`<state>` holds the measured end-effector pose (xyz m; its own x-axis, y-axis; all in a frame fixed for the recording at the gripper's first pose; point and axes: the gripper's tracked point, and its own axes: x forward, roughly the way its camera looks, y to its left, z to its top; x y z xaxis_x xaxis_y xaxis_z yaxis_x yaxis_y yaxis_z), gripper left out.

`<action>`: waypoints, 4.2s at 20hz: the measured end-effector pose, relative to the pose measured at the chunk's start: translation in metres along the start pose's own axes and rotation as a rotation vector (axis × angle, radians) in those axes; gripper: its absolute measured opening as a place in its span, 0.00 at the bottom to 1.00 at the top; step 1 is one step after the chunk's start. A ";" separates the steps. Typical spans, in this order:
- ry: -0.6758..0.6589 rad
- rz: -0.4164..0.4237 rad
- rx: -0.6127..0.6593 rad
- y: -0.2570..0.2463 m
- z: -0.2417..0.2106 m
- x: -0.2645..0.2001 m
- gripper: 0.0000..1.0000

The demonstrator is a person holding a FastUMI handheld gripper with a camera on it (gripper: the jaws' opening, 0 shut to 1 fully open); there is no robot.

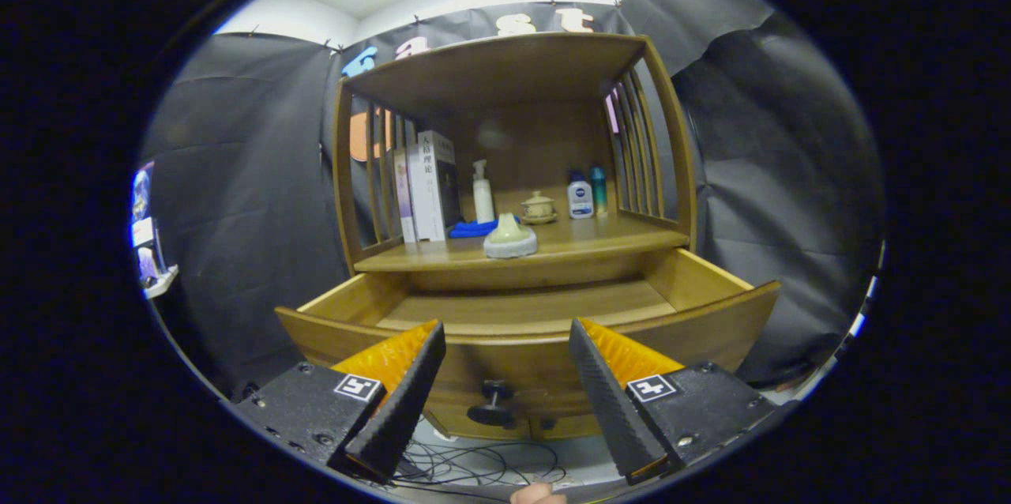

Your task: Pull open the drawer, take out the items inside it, and place them on the countertop above the cabinet.

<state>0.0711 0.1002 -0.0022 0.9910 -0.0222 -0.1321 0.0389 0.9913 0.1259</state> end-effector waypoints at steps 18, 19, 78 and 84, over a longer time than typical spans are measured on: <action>0.015 -0.136 -0.089 -0.007 -0.030 0.018 0.98; 0.014 -0.136 -0.087 -0.007 -0.031 0.019 0.98; 0.020 -0.122 -0.064 -0.015 0.009 0.185 0.97; 0.018 -0.129 -0.031 -0.020 0.009 0.182 0.98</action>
<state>0.2516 0.0756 -0.0203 0.9755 -0.1481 -0.1628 0.1622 0.9838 0.0766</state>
